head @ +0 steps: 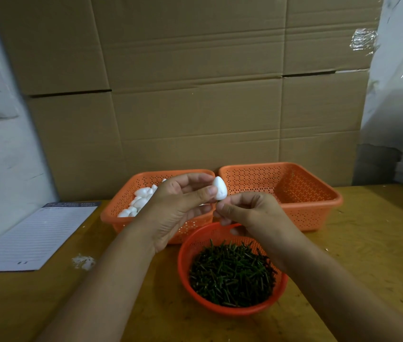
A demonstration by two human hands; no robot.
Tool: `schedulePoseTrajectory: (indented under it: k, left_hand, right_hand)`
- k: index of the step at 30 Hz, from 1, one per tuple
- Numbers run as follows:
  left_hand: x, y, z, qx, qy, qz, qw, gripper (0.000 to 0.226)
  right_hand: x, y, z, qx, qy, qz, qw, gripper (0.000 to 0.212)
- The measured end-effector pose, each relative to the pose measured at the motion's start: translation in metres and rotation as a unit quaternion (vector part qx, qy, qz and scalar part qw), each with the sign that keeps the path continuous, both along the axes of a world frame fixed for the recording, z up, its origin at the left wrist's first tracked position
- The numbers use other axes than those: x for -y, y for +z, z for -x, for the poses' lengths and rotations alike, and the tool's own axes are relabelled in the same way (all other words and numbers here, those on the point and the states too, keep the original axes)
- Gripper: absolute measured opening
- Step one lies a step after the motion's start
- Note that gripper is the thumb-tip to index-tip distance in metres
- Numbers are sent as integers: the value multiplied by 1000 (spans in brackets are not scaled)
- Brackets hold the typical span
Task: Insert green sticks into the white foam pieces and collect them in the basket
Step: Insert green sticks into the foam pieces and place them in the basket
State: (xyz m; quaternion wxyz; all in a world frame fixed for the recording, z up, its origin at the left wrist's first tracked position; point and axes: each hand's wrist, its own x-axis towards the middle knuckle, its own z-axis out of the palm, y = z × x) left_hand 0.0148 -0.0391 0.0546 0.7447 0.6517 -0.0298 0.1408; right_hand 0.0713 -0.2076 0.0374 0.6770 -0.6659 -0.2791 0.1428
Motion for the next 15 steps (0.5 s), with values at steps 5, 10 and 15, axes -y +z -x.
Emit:
schedulePoseTrajectory:
  k: [5, 10, 15]
  left_hand:
    - [7, 0, 0, 11, 42, -44, 998, 43]
    - [12, 2, 1, 22, 67, -111, 991, 36]
    - [10, 3, 4, 20, 62, -127, 990, 24]
  right_hand:
    - [-2, -2, 1, -19, -11, -21, 1000, 9]
    - [-1, -2, 1, 2, -18, -24, 1000, 9]
    - [1, -1, 0, 24, -12, -21, 999, 13]
